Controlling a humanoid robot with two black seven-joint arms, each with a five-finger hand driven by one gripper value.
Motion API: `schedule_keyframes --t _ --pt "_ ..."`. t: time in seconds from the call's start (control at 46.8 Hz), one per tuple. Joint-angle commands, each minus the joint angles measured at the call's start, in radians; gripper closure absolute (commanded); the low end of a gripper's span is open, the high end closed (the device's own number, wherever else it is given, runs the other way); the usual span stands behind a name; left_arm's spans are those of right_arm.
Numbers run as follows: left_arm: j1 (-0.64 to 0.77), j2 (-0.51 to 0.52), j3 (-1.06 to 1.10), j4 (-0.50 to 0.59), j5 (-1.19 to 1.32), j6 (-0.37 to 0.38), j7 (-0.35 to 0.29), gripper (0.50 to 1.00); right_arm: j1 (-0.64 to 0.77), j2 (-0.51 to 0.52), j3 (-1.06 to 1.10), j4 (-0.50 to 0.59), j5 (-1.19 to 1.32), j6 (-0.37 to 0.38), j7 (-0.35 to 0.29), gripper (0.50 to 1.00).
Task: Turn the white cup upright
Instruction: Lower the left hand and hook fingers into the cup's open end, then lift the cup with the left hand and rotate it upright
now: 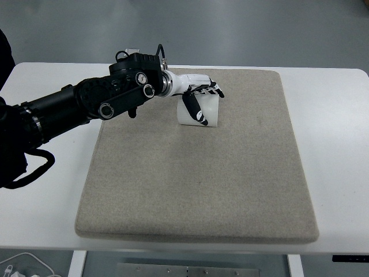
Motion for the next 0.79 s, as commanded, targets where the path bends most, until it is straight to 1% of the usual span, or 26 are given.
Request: schedule_keyframes --t 0.0,0.171,0.299,0.406,0.492,0.578,0.663,0.77 --pt "-0.002 0.000 -0.020 0.024 -0.059 -0.004 -0.002 0.956 -0.001 0.000 0.000 0.000 0.000 0.000 0.001 0.570" --pt "-0.004 0.014 -0.032 0.040 -0.223 -0.010 -0.019 0.958 -0.001 0.000 0.000 0.000 0.000 0.000 -0.001 0.570" --pt "-0.002 0.017 -0.040 0.076 -0.335 -0.010 -0.037 0.977 -0.001 0.000 0.000 0.000 0.000 0.000 0.001 0.570" --pt "0.003 0.017 -0.084 0.129 -0.426 -0.021 -0.072 0.979 -0.001 0.000 0.000 0.000 0.000 0.000 -0.001 0.570" --pt "0.006 0.020 -0.118 0.159 -0.490 -0.053 -0.091 0.979 0.001 0.000 0.000 0.000 0.000 0.000 -0.001 0.570" --pt "0.032 0.024 -0.141 0.190 -0.536 -0.079 -0.137 0.977 -0.001 0.000 0.000 0.000 0.000 0.000 -0.001 0.570" --pt "0.045 0.030 -0.159 0.198 -0.542 -0.087 -0.170 0.973 0.001 0.000 0.000 0.000 0.000 0.000 -0.001 0.570" --pt "0.070 0.054 -0.213 0.198 -0.542 -0.125 -0.204 0.973 -0.001 0.000 0.000 0.000 0.000 0.000 -0.001 0.570"
